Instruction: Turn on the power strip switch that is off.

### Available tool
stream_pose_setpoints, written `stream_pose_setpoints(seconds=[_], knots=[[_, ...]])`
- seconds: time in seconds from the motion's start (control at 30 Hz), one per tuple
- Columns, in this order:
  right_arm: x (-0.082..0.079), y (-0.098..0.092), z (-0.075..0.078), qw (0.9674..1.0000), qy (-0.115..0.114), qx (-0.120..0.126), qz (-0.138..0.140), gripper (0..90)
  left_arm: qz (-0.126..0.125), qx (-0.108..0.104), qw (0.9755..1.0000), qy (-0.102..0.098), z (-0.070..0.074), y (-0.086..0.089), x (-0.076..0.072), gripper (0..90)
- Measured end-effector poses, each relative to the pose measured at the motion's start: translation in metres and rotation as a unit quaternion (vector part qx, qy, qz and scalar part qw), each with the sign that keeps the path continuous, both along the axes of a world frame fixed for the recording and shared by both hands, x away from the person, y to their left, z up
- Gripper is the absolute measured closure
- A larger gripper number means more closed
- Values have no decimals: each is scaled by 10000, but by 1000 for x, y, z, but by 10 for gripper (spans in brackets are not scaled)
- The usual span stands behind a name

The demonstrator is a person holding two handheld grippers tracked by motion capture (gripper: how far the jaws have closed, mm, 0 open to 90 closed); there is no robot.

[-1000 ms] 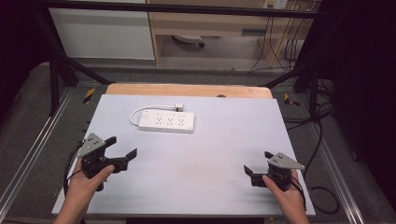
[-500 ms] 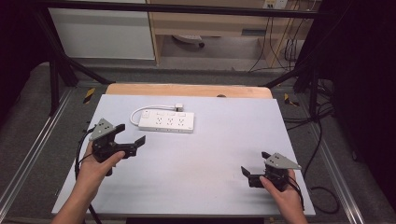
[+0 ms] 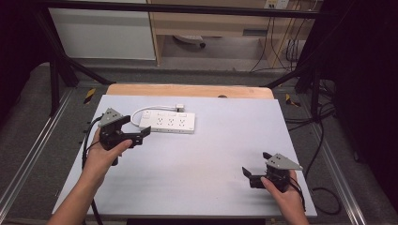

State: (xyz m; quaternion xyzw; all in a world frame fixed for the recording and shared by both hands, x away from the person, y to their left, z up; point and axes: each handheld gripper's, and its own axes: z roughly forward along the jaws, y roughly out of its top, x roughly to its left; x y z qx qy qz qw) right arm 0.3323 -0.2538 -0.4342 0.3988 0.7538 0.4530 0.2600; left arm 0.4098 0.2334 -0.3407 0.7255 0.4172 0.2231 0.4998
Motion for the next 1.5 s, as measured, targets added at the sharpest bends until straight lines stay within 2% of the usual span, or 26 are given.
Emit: stream_pose_setpoints(seconds=[0.23, 0.47, 0.63, 0.77, 0.83, 1.13, 1.5], knots=[[-1, 0, 0, 10000, 7, 3, -5, 28, 8, -6, 9999, 100, 7, -5, 16, 76], [-1, 0, 0, 10000, 19, 6, -2, 28, 28, 212, 9997, 103, 16, -14, 37, 78], [-2, 0, 1, 10000, 18, 24, -17, 28, 57, 282, 9995, 160, 17, -20, 52, 79], [-2, -1, 1, 10000, 22, 33, -16, 28, 113, 248, 9995, 172, 17, -22, 62, 81], [-2, -1, 1, 10000, 22, 40, -15, 28, 143, 175, 9995, 204, 16, -22, 65, 83], [-3, -1, 1, 10000, 39, 74, 47, 30, 275, 332, 9986, 302, 13, -24, 76, 87], [-3, -2, 1, 9999, 41, 86, -41, 30, 330, 322, 9982, 373, 7, -28, 90, 92]])
